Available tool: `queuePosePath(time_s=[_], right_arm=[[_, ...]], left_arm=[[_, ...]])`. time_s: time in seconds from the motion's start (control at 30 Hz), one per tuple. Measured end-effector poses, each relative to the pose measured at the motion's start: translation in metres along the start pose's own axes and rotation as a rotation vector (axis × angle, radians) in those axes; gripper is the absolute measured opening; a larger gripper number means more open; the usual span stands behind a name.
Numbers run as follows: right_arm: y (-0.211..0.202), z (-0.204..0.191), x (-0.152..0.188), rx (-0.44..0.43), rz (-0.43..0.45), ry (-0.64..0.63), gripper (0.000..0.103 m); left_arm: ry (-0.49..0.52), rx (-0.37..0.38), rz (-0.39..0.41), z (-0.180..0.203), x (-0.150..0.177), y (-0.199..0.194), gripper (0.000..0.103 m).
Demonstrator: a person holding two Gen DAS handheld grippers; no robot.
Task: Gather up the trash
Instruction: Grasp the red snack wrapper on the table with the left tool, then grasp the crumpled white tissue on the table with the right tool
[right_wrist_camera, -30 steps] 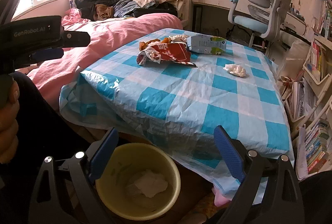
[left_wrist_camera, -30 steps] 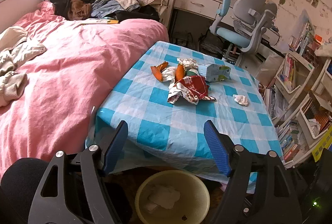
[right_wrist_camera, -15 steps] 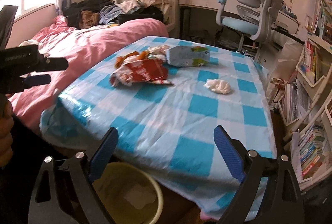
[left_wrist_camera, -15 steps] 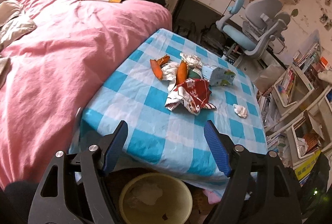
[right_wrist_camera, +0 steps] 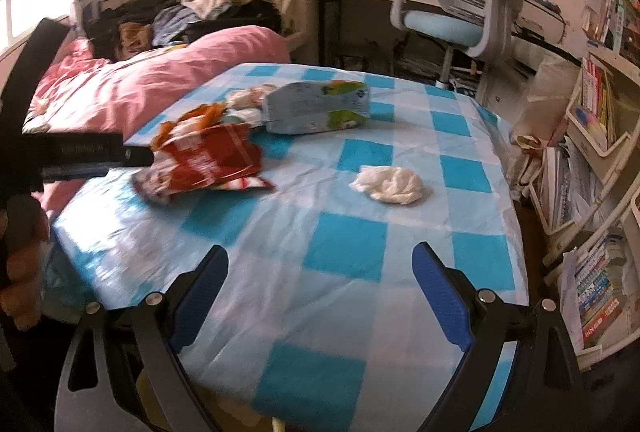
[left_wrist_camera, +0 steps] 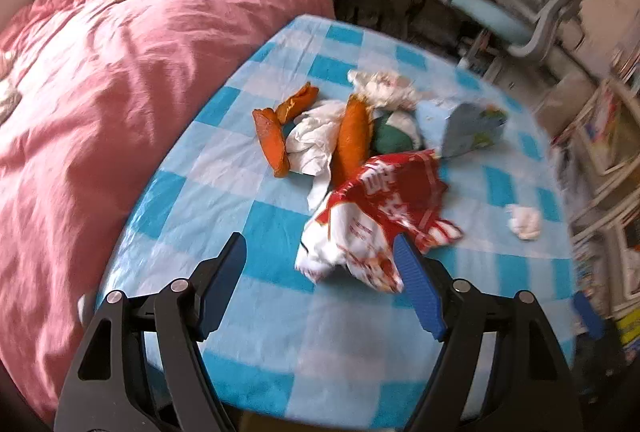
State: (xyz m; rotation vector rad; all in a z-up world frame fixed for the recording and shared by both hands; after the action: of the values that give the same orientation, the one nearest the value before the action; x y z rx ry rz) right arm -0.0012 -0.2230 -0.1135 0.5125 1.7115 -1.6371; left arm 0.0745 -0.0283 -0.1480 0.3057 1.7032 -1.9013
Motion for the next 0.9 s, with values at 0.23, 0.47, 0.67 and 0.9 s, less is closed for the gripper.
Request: queuePosePath(time_s=[0.23,0.47,0.67,0.9], right_arm=[[0.032,0.031,-0.024,0.048,-0.02,0.058,0.089],[0.069,0.049,-0.038,0.058,-0.078,0.089,0.08],[0.087,0.053,-0.029,0.012,-0.155,0.131,0.05],[0.079,0.044,-0.028,-0.027,-0.139,0.119,0.034]], left_arm=[[-0.057,0.097,-0.026,0.005,0.0,0.006,0.022],[-0.046,0.18,0.053,0.006,0.0,-0.042,0.02],[-0.026,0.196,0.051,0.019,-0.006,-0.036,0.021],[-0.037,0.191,0.074,0.018,-0.012,-0.037,0.021]])
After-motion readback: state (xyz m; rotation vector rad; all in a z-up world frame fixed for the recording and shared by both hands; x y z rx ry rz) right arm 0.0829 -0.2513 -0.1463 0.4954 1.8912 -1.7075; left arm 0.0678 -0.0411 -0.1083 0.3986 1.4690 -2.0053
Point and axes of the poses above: each gripper's, at about its wrist camera, not at the fingertips, and y roughly the way its jaws point, z to its right, x to its underside, the point moved 9 cm from there along y, roughly the way its jaws point, and after that the axes turned 2 degrees about -y, right-handed, at the moved point
